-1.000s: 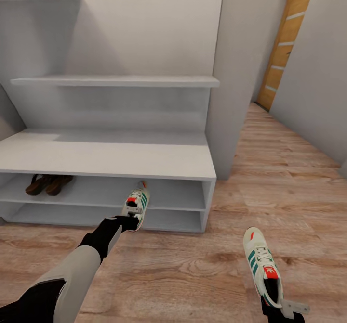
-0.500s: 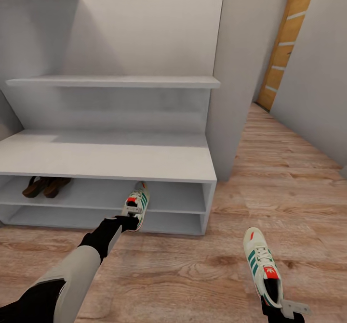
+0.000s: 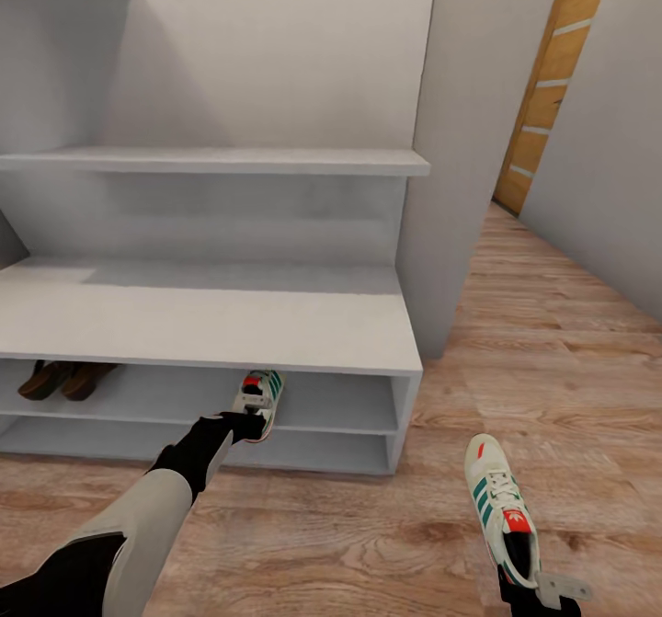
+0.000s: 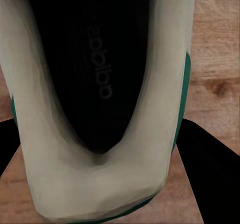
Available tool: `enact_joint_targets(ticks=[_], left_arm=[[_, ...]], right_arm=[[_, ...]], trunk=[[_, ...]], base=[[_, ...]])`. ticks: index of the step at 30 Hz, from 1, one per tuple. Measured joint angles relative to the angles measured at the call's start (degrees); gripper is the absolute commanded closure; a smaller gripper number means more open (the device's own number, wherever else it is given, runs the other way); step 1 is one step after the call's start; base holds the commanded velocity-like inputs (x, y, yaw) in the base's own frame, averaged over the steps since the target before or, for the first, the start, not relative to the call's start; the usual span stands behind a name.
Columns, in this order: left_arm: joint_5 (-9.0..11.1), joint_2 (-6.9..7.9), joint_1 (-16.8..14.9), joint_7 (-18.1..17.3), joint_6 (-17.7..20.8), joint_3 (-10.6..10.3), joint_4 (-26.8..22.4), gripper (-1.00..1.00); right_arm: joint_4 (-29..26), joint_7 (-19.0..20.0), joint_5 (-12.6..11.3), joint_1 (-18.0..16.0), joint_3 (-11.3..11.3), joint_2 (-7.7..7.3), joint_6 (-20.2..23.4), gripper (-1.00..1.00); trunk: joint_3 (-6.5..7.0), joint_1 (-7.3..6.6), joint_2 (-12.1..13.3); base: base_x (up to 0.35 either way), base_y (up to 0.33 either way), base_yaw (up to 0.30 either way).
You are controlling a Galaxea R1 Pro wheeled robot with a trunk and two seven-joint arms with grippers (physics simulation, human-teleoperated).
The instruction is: Pick up the two gym shoes and the two sandals from the corridor floor and place them onto the hallstand (shoe rack) in the corridor, making sure they are on the rack and not on the floor. Arrange them so the two gym shoes are next to each other and the two sandals are next to each other.
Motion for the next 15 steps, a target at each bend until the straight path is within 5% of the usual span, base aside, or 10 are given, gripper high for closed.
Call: enact_joint_targets(ticks=[15], left_arm=[[0.0,-0.16,0.0,0.1,-0.2,0.1,0.1,1.00]], right_arm=[[0.0,0.0,0.0,0.0,0.0,0.00,0.0,1.00]], trunk=[[0.00,-0.01,0.0]], base=[[0.154,-0.091,0.000]])
